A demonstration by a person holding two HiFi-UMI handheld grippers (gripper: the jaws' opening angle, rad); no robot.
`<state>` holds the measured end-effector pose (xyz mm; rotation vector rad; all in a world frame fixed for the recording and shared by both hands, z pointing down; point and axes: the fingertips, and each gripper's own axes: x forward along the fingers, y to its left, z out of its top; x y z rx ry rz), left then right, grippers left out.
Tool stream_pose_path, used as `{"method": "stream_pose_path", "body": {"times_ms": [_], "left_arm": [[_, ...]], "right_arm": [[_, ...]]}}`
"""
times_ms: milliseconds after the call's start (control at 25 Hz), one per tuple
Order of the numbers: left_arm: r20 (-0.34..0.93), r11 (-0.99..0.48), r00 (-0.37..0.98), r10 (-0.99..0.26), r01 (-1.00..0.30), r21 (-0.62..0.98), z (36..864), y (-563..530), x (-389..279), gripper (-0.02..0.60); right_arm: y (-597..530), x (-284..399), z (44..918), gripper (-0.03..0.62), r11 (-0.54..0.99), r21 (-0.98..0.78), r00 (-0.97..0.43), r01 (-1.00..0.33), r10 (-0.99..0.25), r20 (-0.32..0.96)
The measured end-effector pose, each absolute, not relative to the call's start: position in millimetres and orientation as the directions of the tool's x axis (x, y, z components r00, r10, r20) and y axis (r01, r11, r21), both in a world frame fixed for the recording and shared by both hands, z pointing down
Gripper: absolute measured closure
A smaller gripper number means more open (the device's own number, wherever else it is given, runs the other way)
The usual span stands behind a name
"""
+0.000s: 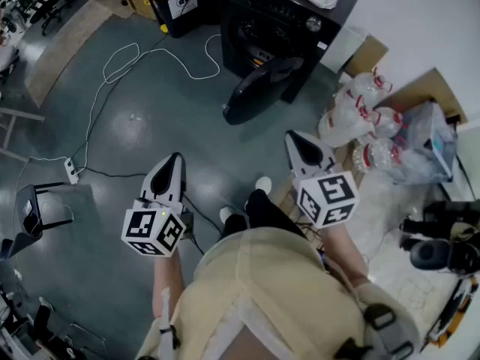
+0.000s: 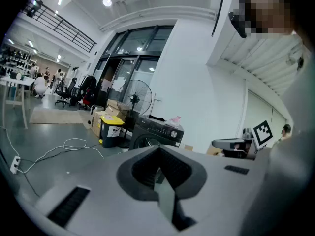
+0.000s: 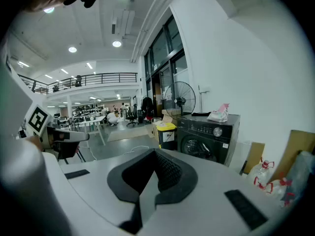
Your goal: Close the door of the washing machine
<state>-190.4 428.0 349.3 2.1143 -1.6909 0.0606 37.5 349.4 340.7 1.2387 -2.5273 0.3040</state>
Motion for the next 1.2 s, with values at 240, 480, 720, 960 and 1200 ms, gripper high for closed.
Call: {"method": "stream_pose_path", "body": {"times_ms": [240,480,720,960,1200], "left_arm": [[0.327,-0.227,0.287,-0.900,-0.951,0.210,357.3,397.1,-164.1,0.578],[0.354,-0.289,0.294,-0.888,-0.955,0.066,359.9,360.6,-139.4,0.577],[0.367,-0.358,0.361,-0.857,-0.930,0.079,371.1,331.4,-112.8,0.577],[0.418,-0.414,0.396,-0.818,-0.909,0.051,389.5,301.5,-91.4,0.494],[0.476,-0.447,0.409,-0.779,-0.894,0.037,410.8,272.6,-62.9,0.446]], "right_arm": [[327.5,54.5,351.0,0.589,0.588,-0.085,-0.572,-0.804,-0.728,0.377],[305.0,59.7,356.4,0.589,0.607,-0.099,-0.595,-0.789,-0.713,0.370],[279.8,77.4,361.4,0.589,0.597,-0.109,-0.589,-0.795,-0.717,0.371],[257.1,97.9,369.7,0.588,0.587,-0.108,-0.579,-0.803,-0.723,0.377],[235.5,120.6,376.7,0.588,0.583,-0.121,-0.583,-0.803,-0.729,0.360]]}}
